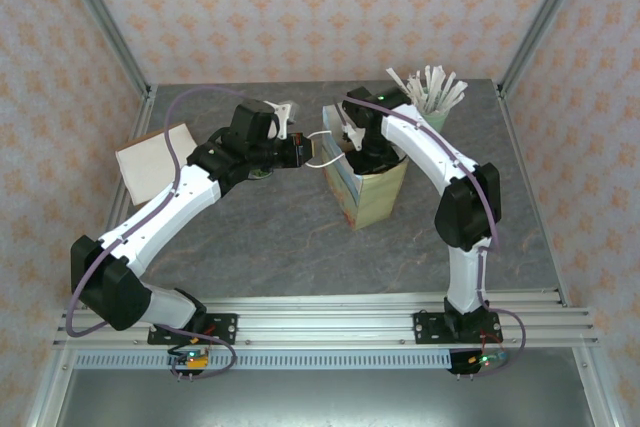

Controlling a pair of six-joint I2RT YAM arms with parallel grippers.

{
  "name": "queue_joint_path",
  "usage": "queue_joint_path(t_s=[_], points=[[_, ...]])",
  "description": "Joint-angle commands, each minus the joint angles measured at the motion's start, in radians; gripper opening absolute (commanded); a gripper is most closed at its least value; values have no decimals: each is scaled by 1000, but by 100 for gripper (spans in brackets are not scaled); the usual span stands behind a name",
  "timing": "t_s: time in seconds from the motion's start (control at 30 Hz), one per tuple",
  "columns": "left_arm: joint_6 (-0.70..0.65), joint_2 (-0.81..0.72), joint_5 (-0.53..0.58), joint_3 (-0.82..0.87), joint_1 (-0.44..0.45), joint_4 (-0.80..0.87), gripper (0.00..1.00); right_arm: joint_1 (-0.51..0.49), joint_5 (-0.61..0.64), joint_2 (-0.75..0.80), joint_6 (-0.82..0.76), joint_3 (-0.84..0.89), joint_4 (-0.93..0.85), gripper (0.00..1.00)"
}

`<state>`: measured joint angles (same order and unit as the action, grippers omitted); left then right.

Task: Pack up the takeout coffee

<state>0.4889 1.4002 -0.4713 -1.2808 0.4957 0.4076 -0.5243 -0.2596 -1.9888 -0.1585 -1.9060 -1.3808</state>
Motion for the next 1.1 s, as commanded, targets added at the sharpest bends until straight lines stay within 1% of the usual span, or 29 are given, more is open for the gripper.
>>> queue_joint_path(t_s=[0.0,0.23,0.5,0.7,0.97,1.07], points=[[-19,-34,10,15,6,12,0,19,106,-88,-11,55,30,42],[-21,-36,10,14,6,16,0,28,131,-97,-8,89,34,42],[-18,-29,6,11,6,13,0,29,130,-81,-9,94,36,42],[-18,-24,5,12,6,13,0,29,142,-88,-6,144,62,42],[-20,-26,8,6,6,18,0,29,141,-85,-6,128,55,42],[-15,-23,7,15,6,8,0,29,143,-96,-9,148,65,42]])
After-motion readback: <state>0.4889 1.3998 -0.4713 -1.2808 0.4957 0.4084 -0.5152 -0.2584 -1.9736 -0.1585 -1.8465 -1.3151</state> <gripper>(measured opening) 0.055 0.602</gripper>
